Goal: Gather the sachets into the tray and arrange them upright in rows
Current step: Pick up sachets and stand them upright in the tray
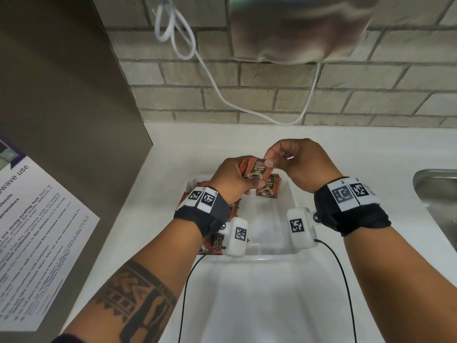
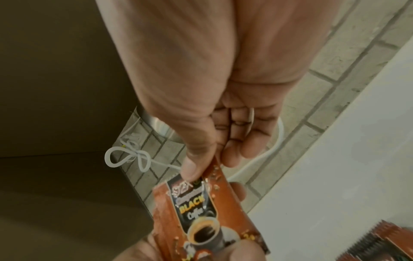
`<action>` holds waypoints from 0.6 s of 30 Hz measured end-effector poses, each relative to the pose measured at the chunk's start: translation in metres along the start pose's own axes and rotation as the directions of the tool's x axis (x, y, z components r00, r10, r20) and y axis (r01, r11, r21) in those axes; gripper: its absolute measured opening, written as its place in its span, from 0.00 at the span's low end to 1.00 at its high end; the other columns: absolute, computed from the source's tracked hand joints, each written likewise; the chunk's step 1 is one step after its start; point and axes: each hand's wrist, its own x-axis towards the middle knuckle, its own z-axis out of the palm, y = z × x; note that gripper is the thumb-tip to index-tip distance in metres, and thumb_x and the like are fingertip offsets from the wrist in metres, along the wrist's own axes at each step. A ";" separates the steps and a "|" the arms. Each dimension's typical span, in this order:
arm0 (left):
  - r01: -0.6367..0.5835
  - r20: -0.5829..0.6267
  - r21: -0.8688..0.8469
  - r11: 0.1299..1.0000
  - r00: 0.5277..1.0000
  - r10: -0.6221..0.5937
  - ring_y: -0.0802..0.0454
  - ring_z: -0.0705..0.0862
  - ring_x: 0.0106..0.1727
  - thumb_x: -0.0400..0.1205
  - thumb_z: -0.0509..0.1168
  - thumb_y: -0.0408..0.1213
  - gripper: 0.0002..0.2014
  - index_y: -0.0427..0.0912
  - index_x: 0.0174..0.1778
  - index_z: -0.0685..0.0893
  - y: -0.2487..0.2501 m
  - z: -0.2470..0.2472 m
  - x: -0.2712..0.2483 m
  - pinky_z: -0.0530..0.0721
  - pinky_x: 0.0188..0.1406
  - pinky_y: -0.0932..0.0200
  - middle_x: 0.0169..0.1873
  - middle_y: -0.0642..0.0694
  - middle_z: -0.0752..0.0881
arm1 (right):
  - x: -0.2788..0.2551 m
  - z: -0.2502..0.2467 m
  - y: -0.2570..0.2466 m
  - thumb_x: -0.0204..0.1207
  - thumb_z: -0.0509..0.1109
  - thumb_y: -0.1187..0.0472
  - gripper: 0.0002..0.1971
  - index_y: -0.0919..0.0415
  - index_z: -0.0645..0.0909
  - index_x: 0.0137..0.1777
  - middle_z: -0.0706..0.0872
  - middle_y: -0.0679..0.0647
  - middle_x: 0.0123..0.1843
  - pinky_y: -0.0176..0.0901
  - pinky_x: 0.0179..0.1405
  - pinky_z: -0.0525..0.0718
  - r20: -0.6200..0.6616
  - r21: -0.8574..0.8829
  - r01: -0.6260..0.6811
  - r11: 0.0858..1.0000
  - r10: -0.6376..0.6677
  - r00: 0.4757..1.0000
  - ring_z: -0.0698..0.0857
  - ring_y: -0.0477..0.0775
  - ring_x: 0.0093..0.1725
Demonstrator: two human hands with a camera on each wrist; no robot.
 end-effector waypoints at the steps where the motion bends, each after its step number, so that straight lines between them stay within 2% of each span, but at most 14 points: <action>1: -0.004 -0.008 -0.013 1.000 1.000 0.004 0.58 0.87 0.33 0.75 0.78 0.30 0.16 0.43 0.58 0.89 0.002 -0.001 0.002 0.86 0.30 0.58 0.40 0.50 0.92 | 0.002 -0.002 -0.003 0.75 0.78 0.60 0.03 0.51 0.89 0.41 0.91 0.43 0.40 0.15 0.39 0.73 -0.013 -0.009 0.013 1.000 -0.013 1.000 0.81 0.29 0.37; 4: 0.018 0.016 0.050 0.999 1.000 -0.019 0.54 0.87 0.38 0.78 0.78 0.37 0.16 0.46 0.61 0.86 0.005 -0.006 0.002 0.87 0.31 0.57 0.45 0.50 0.90 | 0.005 -0.012 -0.007 0.76 0.77 0.60 0.03 0.51 0.89 0.42 0.90 0.42 0.40 0.16 0.39 0.72 -0.074 -0.033 0.038 0.999 -0.040 0.996 0.81 0.29 0.37; 6: 0.120 0.085 0.222 0.968 0.986 -0.142 0.53 0.86 0.36 0.81 0.75 0.42 0.17 0.46 0.64 0.82 0.003 -0.010 0.000 0.90 0.33 0.55 0.46 0.50 0.87 | 0.007 -0.016 0.001 0.76 0.77 0.59 0.03 0.50 0.89 0.42 0.89 0.42 0.40 0.19 0.39 0.73 -0.068 -0.074 0.001 0.997 -0.006 0.998 0.83 0.33 0.40; 8: 0.222 0.157 0.448 0.866 0.934 -0.321 0.53 0.87 0.31 0.83 0.70 0.46 0.20 0.47 0.69 0.77 0.000 -0.012 -0.004 0.88 0.35 0.56 0.47 0.51 0.85 | 0.009 -0.012 0.017 0.76 0.77 0.59 0.04 0.48 0.88 0.41 0.88 0.43 0.40 0.28 0.42 0.75 -0.035 -0.127 -0.081 0.989 0.077 0.996 0.84 0.41 0.43; 10: 0.244 0.190 0.578 0.778 0.888 -0.419 0.54 0.86 0.26 0.83 0.67 0.48 0.20 0.48 0.70 0.76 0.000 -0.007 -0.008 0.87 0.30 0.61 0.42 0.50 0.86 | 0.012 -0.003 0.036 0.75 0.77 0.58 0.06 0.45 0.87 0.39 0.85 0.42 0.39 0.31 0.40 0.73 -0.002 -0.183 -0.151 0.971 0.153 0.988 0.82 0.44 0.42; 12: 0.275 0.235 0.555 0.785 0.854 -0.465 0.55 0.82 0.23 0.85 0.66 0.43 0.17 0.47 0.69 0.77 0.001 0.005 -0.010 0.81 0.20 0.65 0.37 0.49 0.83 | 0.015 0.008 0.050 0.74 0.77 0.57 0.06 0.44 0.87 0.39 0.83 0.40 0.38 0.30 0.37 0.71 0.032 -0.218 -0.214 0.952 0.226 0.974 0.81 0.43 0.41; 13: 0.308 0.255 0.518 0.798 0.835 -0.488 0.54 0.82 0.25 0.85 0.67 0.41 0.16 0.47 0.69 0.78 0.000 0.012 -0.009 0.81 0.21 0.64 0.38 0.47 0.83 | 0.017 0.014 0.056 0.74 0.77 0.57 0.06 0.44 0.87 0.39 0.83 0.40 0.37 0.30 0.36 0.71 0.047 -0.227 -0.237 0.945 0.253 0.966 0.81 0.42 0.41; 15: 0.348 0.284 0.493 0.797 0.802 -0.525 0.46 0.82 0.33 0.83 0.68 0.39 0.18 0.44 0.69 0.80 -0.006 0.028 -0.003 0.86 0.32 0.55 0.43 0.40 0.85 | 0.019 0.021 0.065 0.75 0.77 0.58 0.05 0.46 0.88 0.40 0.83 0.39 0.37 0.30 0.35 0.71 0.069 -0.229 -0.262 0.937 0.284 0.956 0.81 0.41 0.41; 16: 0.357 0.284 0.507 0.784 0.790 -0.543 0.43 0.82 0.35 0.82 0.69 0.40 0.18 0.41 0.68 0.81 -0.009 0.034 0.001 0.85 0.35 0.51 0.43 0.38 0.86 | 0.021 0.023 0.068 0.75 0.76 0.59 0.05 0.47 0.88 0.40 0.85 0.40 0.39 0.31 0.36 0.72 0.070 -0.227 -0.269 0.936 0.292 0.954 0.82 0.43 0.43; 18: 0.375 0.279 0.526 0.763 0.772 -0.571 0.44 0.80 0.33 0.82 0.69 0.40 0.13 0.35 0.58 0.82 -0.012 0.046 0.007 0.80 0.30 0.56 0.38 0.39 0.84 | 0.024 0.026 0.070 0.75 0.76 0.58 0.02 0.50 0.89 0.43 0.87 0.45 0.46 0.36 0.43 0.75 0.083 -0.260 -0.279 0.924 0.309 0.947 0.83 0.48 0.50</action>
